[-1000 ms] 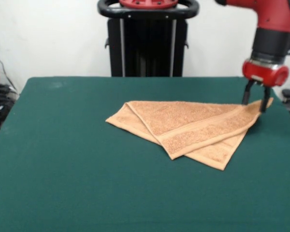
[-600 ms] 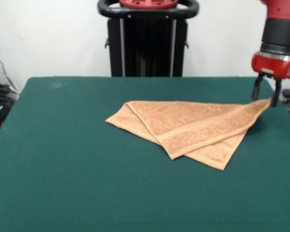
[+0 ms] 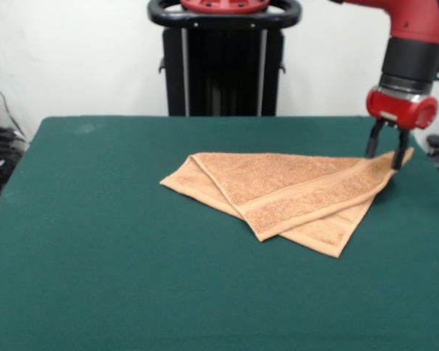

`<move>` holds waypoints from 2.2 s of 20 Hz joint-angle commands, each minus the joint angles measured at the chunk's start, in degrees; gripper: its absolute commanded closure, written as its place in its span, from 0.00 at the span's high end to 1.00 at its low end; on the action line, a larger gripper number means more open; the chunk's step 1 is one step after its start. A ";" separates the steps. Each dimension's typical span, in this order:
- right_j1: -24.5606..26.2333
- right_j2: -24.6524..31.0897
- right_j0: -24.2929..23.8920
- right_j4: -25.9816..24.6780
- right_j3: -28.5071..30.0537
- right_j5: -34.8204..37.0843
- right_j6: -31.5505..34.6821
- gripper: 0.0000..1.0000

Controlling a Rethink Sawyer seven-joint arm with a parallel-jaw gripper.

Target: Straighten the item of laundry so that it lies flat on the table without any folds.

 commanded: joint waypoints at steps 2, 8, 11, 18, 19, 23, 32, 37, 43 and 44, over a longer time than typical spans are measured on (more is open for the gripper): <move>5.14 8.80 -1.05 0.87 0.12 -0.51 11.23 1.00; 5.90 10.32 -1.31 -0.24 0.16 -1.87 11.22 1.00; 5.70 10.92 -1.02 -0.38 0.26 -1.96 11.26 1.00; 6.32 12.85 -1.05 -0.79 -0.31 -3.09 11.50 1.00; 5.93 12.61 -0.67 -0.46 -0.24 -2.75 11.45 1.00; 6.26 13.64 -1.24 -0.83 -0.48 -3.62 11.59 1.00; 7.17 12.61 0.46 -0.49 -1.73 -4.29 10.75 1.00; 7.41 11.41 1.51 0.17 -2.17 -3.17 9.71 0.00; 5.46 10.17 1.25 0.54 -1.19 -3.55 10.40 0.00; 5.14 9.34 1.40 0.52 -1.03 -3.61 10.07 0.00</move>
